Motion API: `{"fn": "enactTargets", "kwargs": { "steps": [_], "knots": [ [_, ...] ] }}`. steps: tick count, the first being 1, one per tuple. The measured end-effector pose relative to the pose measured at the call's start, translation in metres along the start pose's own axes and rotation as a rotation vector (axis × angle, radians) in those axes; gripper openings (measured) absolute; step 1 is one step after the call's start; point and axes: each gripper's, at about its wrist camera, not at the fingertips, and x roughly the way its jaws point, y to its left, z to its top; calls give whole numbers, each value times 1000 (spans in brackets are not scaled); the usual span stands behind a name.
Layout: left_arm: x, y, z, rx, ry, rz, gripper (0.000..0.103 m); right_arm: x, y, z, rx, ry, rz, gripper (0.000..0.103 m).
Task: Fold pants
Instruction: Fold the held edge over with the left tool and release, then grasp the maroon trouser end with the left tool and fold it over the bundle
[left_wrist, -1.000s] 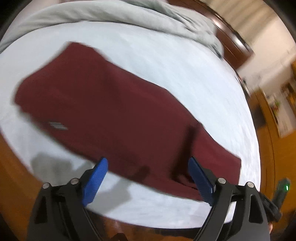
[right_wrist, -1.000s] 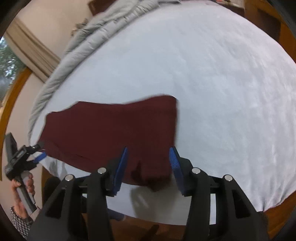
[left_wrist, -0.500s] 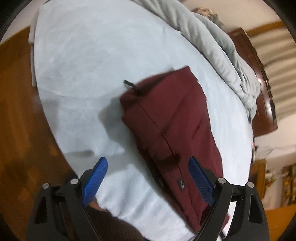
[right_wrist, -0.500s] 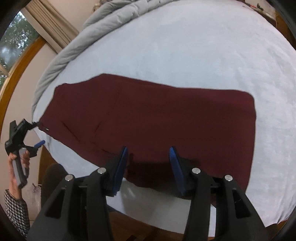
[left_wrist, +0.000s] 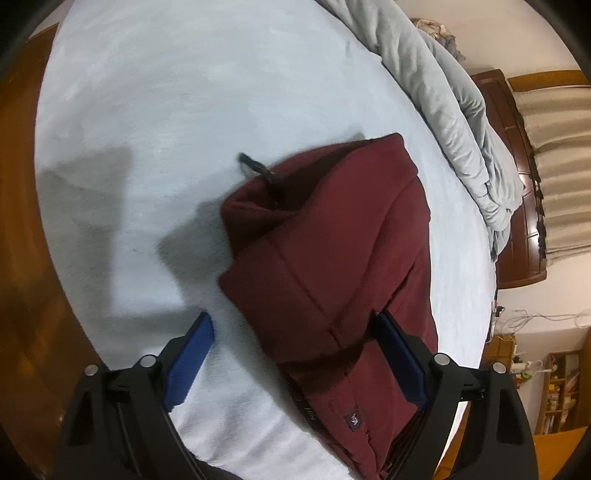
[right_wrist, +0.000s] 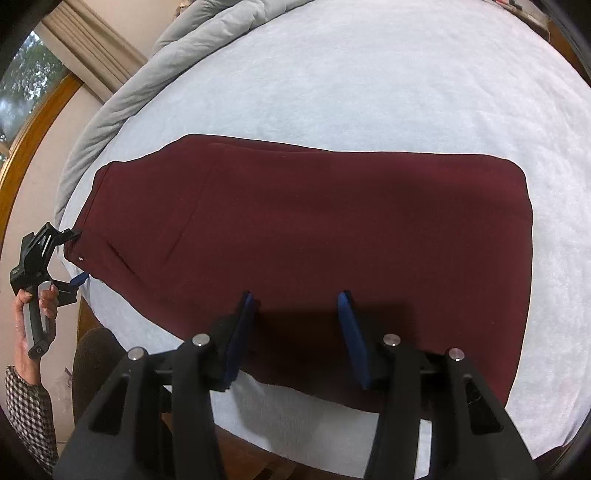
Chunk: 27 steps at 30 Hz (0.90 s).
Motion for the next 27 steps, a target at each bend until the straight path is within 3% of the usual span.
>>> {"fn": "enactTargets", "kwargs": {
  "steps": [3, 4, 5, 7, 13, 16, 19, 22, 24, 25, 27],
  "knots": [
    [-13, -8, -6, 19, -33, -75, 88, 0, 0, -1, -8, -2, -1, 48],
    [-19, -10, -8, 42, -45, -115, 88, 0, 0, 0, -7, -2, 1, 48],
    [-24, -11, -9, 73, -58, -201, 86, 1, -1, 0, -4, -1, 4, 48],
    [-31, -11, -10, 105, -68, -264, 86, 2, -2, 1, 1, 0, 8, 48],
    [-28, -10, -8, 120, -52, -258, 86, 2, -2, 1, -7, -4, 4, 50],
    [-12, -17, -4, 140, -17, -142, 93, 3, -3, 2, -1, -2, 10, 51],
    [2, -21, 1, 150, -9, -78, 93, 3, -3, 1, -6, -6, 10, 51],
    [-15, -31, -5, 146, -60, -137, 89, 4, -4, 0, -19, -9, 14, 51],
    [-31, -37, -10, 176, -94, -206, 77, 5, -5, 1, -12, -6, 18, 51],
    [-35, -40, -11, 196, -100, -218, 67, 5, -5, 1, -11, -5, 17, 52],
    [-30, -41, -10, 213, -90, -193, 66, 7, -3, 2, -16, -6, 13, 53]
  ]
}}
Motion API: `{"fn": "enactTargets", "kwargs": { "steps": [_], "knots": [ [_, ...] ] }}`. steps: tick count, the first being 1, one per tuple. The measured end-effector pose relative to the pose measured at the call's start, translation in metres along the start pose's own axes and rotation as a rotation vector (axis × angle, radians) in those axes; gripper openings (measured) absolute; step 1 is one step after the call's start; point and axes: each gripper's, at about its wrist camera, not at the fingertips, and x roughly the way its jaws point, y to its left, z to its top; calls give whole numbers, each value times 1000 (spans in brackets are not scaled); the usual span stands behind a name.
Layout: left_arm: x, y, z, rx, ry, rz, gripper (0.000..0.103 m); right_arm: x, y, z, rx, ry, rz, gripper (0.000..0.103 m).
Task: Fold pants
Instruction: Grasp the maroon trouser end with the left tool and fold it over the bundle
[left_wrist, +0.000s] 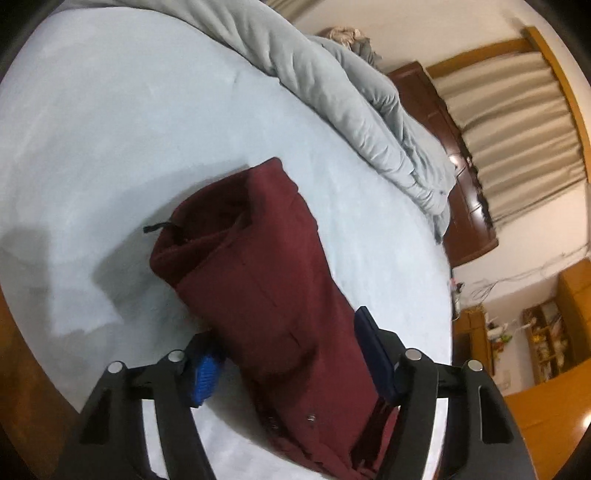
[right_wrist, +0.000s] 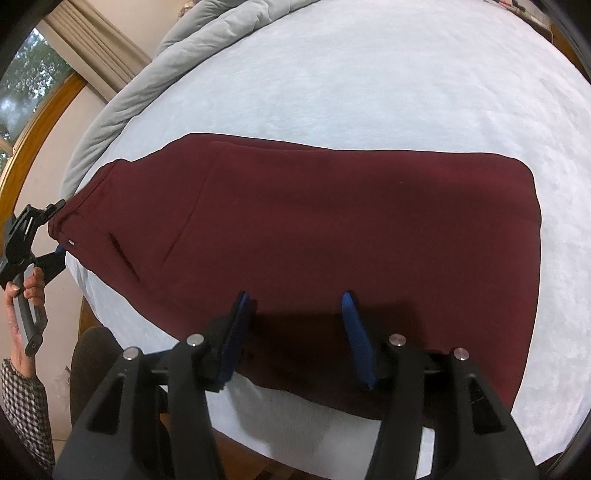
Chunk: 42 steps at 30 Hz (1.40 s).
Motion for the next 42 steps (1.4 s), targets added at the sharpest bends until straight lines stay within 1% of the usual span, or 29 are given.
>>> {"fn": "enactTargets", "kwargs": {
  "steps": [1, 2, 3, 4, 6, 7, 8, 9, 10, 11, 12, 14, 15, 17, 18, 21, 23, 28, 31, 35, 37, 42],
  "knots": [
    [6, 4, 1, -13, 13, 23, 68, 0, 1, 0, -3, -1, -2, 54],
    [17, 14, 1, -54, 44, 53, 76, 0, 2, 0, -6, -2, -3, 54],
    [24, 21, 2, -83, 64, 67, 79, 0, 3, 0, -8, -4, -5, 54],
    [30, 27, 2, -102, 77, 75, 79, 1, 2, 0, -9, -4, -4, 54],
    [38, 30, 0, -95, 72, 84, 79, 1, 1, 0, -10, -3, -2, 54],
    [37, 27, -1, -87, 62, 95, 76, 1, 1, 1, -12, -2, -1, 55],
    [33, 21, -2, -66, 51, 103, 63, 1, 1, 1, -13, -2, 1, 55],
    [31, 20, -3, -55, 47, 106, 52, 2, 1, 1, -13, -2, 3, 55],
    [29, 19, -3, -53, 42, 101, 39, 2, 0, 1, -9, -2, 7, 55],
    [24, 19, -4, -60, 36, 70, 35, 3, -1, 1, -8, -2, 9, 55],
    [22, 19, -5, -59, 34, 67, 35, 3, -1, 1, -7, -3, 11, 55],
    [28, 21, -5, -62, 43, 107, 36, 3, -1, 0, -5, -5, 14, 56],
    [32, 27, -5, -86, 59, 122, 37, 3, 0, 0, -5, -6, 14, 56],
    [35, 36, -3, -128, 73, 97, 38, 3, 0, 0, -7, -7, 13, 56],
    [34, 37, -3, -131, 77, 87, 38, 3, 1, 0, -6, -7, 14, 56],
    [28, 31, -5, -105, 67, 89, 32, 1, 0, 0, 5, -8, 25, 56],
    [23, 25, -7, -92, 55, 86, 30, -4, -1, 1, 18, -20, 43, 56],
    [16, -10, -7, -17, 10, 66, 29, -28, -1, -1, 24, -80, 83, 56],
    [11, -34, -8, 32, -19, 40, 29, -41, -4, -1, 30, -111, 76, 56],
    [4, -74, -17, 161, -54, 28, 29, -55, -12, -1, 55, -144, 95, 56],
    [1, -97, -26, 239, -61, 23, 29, -59, -15, -1, 59, -155, 91, 56],
    [2, -140, -53, 378, -64, 25, 29, -63, -25, -2, 85, -170, 101, 56]
  ]
}}
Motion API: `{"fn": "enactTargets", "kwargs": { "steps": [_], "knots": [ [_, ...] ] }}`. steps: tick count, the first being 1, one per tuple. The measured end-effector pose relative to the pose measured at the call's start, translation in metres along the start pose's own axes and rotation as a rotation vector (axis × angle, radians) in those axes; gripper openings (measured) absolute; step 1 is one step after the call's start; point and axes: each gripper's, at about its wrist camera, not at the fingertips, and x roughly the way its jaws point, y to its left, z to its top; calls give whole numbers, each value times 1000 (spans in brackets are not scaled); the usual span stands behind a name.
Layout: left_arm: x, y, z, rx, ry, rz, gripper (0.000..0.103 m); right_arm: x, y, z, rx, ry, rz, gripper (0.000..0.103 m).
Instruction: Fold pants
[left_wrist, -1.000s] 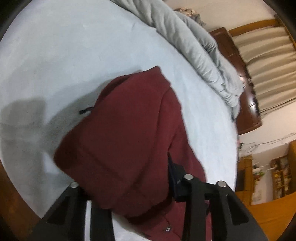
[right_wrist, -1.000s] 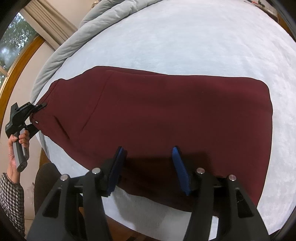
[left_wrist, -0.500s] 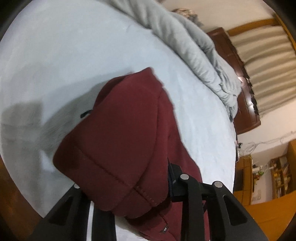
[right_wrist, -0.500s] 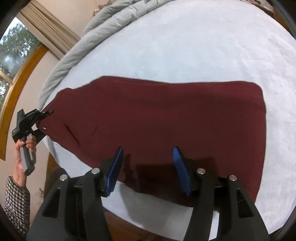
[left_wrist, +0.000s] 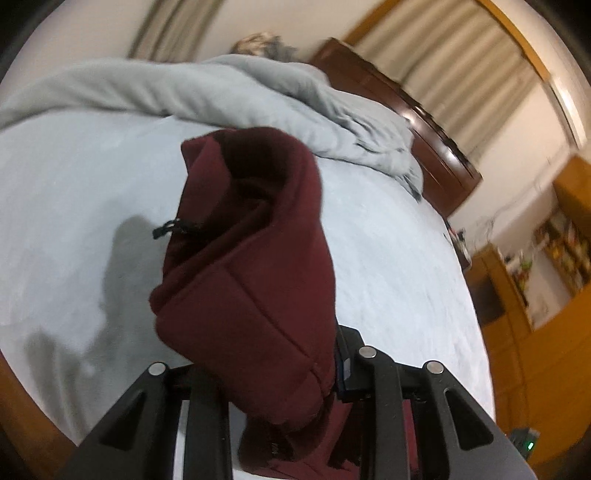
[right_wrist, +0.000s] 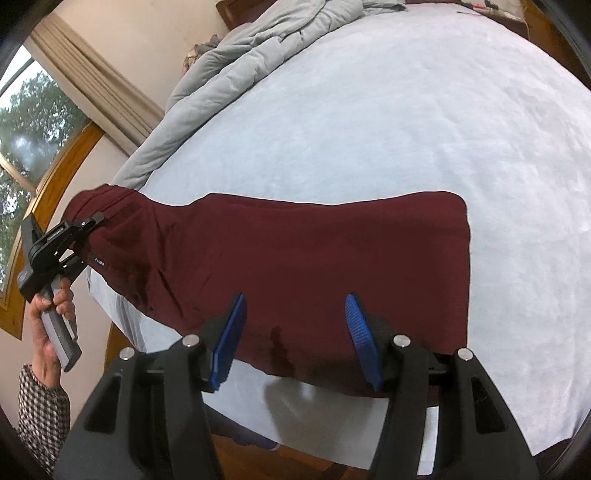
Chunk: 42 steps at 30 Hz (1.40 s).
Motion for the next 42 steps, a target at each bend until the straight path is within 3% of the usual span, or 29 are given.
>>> {"fn": "enactTargets", "kwargs": {
  "steps": [15, 28, 31, 32, 34, 36, 39, 42],
  "knots": [
    [14, -108, -63, 311, 122, -15, 32, -8, -17, -8, 47, -26, 19, 58],
    [42, -134, -117, 426, 215, 22, 34, 1, -30, -10, 85, -7, 17, 58],
    [47, -134, -122, 424, 239, 11, 45, 6, -36, -11, 107, 4, 12, 58],
    [48, -134, -122, 409, 255, -11, 60, 8, -38, -12, 114, 9, 11, 58],
    [45, -136, -126, 367, 297, -119, 71, 10, -40, -14, 125, 11, 17, 58],
    [37, -141, -128, 397, 299, -169, 80, 9, -41, -14, 134, 9, 26, 58],
    [25, -142, -128, 409, 300, -215, 87, 9, -40, -15, 135, 9, 26, 59],
    [22, -127, -115, 329, 299, -193, 89, 8, -38, -12, 143, 17, 38, 63]
  ]
}}
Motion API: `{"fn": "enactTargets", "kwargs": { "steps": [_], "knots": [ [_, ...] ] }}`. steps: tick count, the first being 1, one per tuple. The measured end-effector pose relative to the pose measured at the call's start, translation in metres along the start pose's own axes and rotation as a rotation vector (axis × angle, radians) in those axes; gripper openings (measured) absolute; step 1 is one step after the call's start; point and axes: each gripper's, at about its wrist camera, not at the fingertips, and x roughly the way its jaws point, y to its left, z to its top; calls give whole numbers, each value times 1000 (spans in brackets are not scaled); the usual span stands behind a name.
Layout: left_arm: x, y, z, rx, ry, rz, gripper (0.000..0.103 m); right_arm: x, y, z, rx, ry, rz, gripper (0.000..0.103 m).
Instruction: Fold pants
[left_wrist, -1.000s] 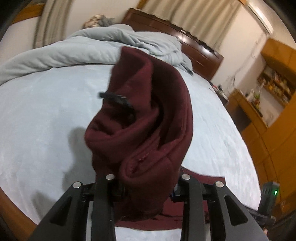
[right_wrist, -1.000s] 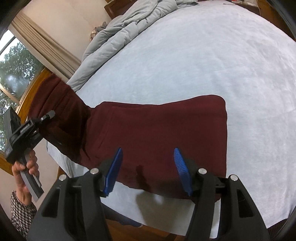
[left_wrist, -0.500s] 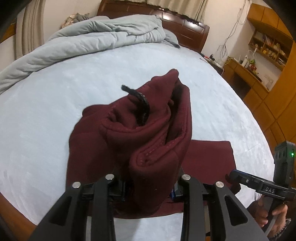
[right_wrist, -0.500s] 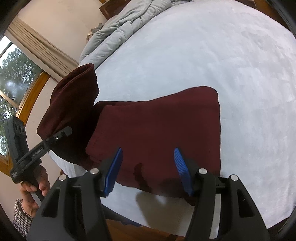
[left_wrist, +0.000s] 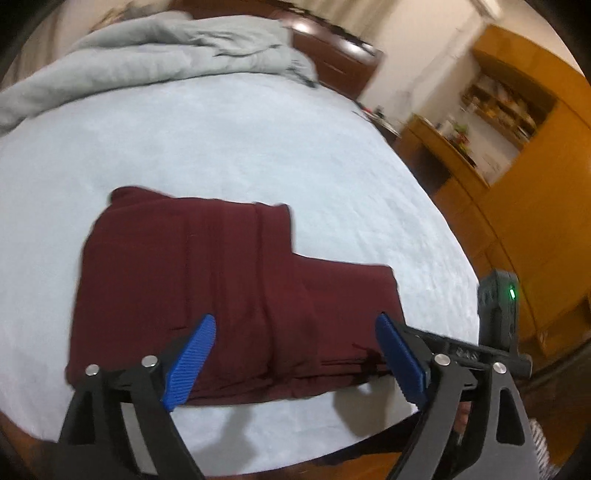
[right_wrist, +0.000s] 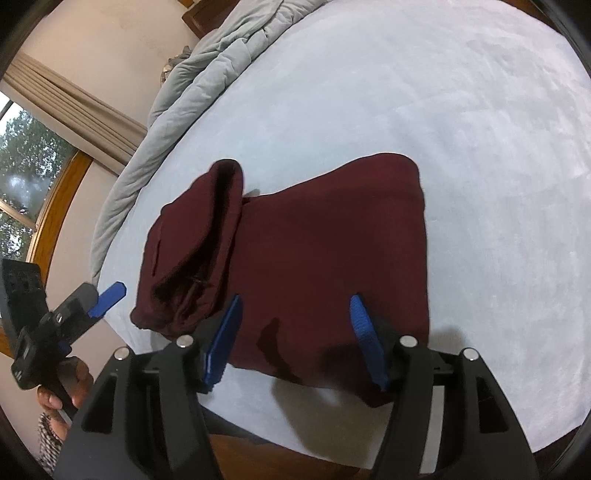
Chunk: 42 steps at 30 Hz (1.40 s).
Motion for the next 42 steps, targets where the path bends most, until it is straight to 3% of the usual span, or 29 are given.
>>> {"fn": "enactTargets", "kwargs": {
  "steps": [2, 3, 6, 9, 17, 23, 26, 27, 29, 34, 42],
  "knots": [
    [-4, 15, 5, -58, -16, 70, 89, -2, 6, 3, -10, 8, 11, 64],
    [-4, 25, 6, -91, -13, 143, 89, -1, 11, 5, -23, 14, 7, 65],
    [-1, 52, 11, -175, 16, 269, 89, 0, 27, 11, -52, 41, -2, 73],
    [5, 68, 16, -202, 58, 290, 89, 8, 43, 22, -53, 83, 34, 73],
    [17, 75, 16, -135, 128, 340, 89, 50, 86, 44, -110, 213, 5, 77],
    [15, 84, 17, -122, 117, 346, 89, 92, 85, 44, -80, 308, 9, 78],
    [13, 80, 16, -106, 105, 349, 89, 103, 87, 41, -104, 305, 17, 78],
    [15, 83, 19, -103, 101, 348, 89, 103, 90, 39, -135, 292, 19, 76],
    [13, 84, 20, -96, 89, 352, 89, 103, 95, 37, -162, 279, 45, 54],
    [10, 77, 25, -72, 59, 350, 89, 99, 99, 38, -172, 276, 123, 24],
    [8, 57, 31, -28, 33, 337, 90, 60, 106, 42, -206, 213, 163, 20]
  ]
}}
